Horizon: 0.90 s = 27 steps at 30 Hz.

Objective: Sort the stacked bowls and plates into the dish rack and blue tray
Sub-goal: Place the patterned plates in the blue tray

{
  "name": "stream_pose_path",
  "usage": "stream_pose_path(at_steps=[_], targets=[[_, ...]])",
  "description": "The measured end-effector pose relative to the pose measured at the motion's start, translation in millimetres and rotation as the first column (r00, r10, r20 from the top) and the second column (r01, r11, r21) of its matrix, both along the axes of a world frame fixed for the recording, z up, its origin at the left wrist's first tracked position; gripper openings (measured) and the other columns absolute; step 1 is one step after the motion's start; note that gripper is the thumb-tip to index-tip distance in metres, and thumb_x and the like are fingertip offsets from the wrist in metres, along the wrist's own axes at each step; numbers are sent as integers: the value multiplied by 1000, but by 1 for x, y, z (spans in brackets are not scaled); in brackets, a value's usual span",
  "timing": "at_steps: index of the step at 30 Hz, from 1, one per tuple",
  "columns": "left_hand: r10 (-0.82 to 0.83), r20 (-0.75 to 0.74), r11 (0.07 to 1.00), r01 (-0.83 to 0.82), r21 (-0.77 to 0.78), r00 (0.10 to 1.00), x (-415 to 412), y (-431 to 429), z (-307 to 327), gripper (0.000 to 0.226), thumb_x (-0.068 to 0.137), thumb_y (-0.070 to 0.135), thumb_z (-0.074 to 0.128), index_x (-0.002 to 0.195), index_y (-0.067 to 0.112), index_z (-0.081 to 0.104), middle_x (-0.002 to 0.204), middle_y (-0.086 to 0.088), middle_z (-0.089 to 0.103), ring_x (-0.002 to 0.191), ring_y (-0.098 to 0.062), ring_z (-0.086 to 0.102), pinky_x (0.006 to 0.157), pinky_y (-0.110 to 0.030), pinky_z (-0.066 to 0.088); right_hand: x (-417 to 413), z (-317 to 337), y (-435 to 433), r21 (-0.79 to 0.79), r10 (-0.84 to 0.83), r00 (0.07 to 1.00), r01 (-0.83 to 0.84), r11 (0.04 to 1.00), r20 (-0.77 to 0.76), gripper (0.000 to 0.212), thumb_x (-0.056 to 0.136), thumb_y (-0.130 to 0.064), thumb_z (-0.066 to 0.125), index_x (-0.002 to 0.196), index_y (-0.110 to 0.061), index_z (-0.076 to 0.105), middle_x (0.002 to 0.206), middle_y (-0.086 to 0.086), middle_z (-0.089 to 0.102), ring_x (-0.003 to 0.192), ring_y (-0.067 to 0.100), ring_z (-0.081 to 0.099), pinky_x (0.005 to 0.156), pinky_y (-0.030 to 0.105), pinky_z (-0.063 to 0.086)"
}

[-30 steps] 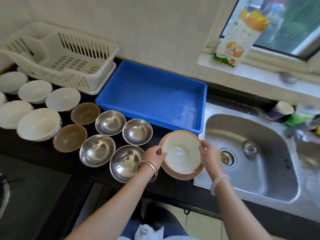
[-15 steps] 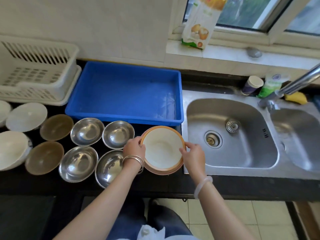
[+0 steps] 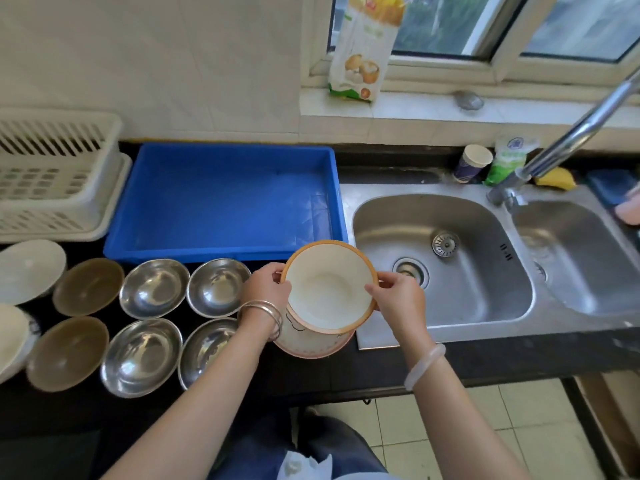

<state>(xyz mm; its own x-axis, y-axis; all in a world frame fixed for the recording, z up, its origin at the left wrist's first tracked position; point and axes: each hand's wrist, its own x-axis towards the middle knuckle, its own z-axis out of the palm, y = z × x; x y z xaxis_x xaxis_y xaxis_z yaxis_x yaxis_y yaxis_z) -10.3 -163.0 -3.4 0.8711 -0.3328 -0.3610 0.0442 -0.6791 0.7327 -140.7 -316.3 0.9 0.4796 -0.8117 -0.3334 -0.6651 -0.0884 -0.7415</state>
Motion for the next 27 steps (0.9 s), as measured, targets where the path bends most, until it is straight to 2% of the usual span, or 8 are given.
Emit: stream_pose_path(at_steps=[8, 12, 15, 17, 20, 24, 27], targets=[[-158, -75, 986, 153, -69, 985, -29, -53, 9, 25, 82, 8, 58, 103, 20, 64, 91, 4, 67, 85, -19, 64, 78, -40, 57, -47, 15, -35, -100, -165, 985, 160, 982, -42, 15, 79, -17, 68, 92, -16, 75, 74, -5, 68, 79, 21, 67, 78, 40, 57], [-226, -109, 974, 222, -49, 968, -51, -72, -2, 24, 82, 7, 59, 100, 20, 65, 79, 9, 61, 79, -17, 62, 76, -39, 57, -79, 8, -43, -109, -225, 972, 217, 970, -67, 19, 80, -17, 67, 97, -14, 74, 83, 1, 73, 80, 21, 67, 75, 35, 56], [-249, -146, 968, 244, -49, 958, -67, -83, -13, 25, 81, 6, 59, 103, 18, 65, 86, 5, 66, 81, -18, 63, 77, -36, 57, -98, 0, -46, -100, -266, 960, 257, 961, -89, 21, 83, -18, 68, 102, -11, 73, 90, 3, 73, 80, 19, 66, 70, 30, 54], [-272, -148, 962, 268, -44, 951, -75, -88, -18, 24, 82, 6, 59, 102, 17, 65, 92, 2, 69, 80, -17, 62, 76, -33, 55, -107, -6, -47, -93, -282, 954, 273, 958, -100, 21, 83, -17, 68, 102, -10, 73, 87, 1, 72, 80, 18, 66, 71, 31, 54], [-291, -157, 957, 290, -30, 944, -84, -93, -24, 23, 81, 5, 58, 100, 17, 64, 97, -3, 70, 87, -22, 64, 81, -38, 56, -116, -17, -48, -68, -297, 947, 290, 954, -123, 20, 84, -18, 68, 102, -11, 73, 86, 1, 72, 81, 18, 66, 75, 34, 56], [-312, -154, 949, 316, 4, 938, -88, -95, -28, 22, 83, 6, 57, 103, 16, 63, 99, -4, 69, 87, -22, 63, 81, -38, 55, -120, -30, -49, -25, -304, 945, 303, 953, -119, 21, 84, -18, 69, 104, -12, 72, 76, -7, 66, 72, 9, 62, 67, 24, 50], [-324, -156, 944, 329, 12, 933, -89, -94, -30, 22, 84, 7, 58, 105, 15, 62, 100, -5, 69, 90, -22, 63, 82, -40, 56, -121, -37, -50, -8, -296, 947, 297, 955, -127, 20, 83, -19, 70, 103, -14, 73, 75, -9, 65, 75, 11, 63, 73, 29, 54]])
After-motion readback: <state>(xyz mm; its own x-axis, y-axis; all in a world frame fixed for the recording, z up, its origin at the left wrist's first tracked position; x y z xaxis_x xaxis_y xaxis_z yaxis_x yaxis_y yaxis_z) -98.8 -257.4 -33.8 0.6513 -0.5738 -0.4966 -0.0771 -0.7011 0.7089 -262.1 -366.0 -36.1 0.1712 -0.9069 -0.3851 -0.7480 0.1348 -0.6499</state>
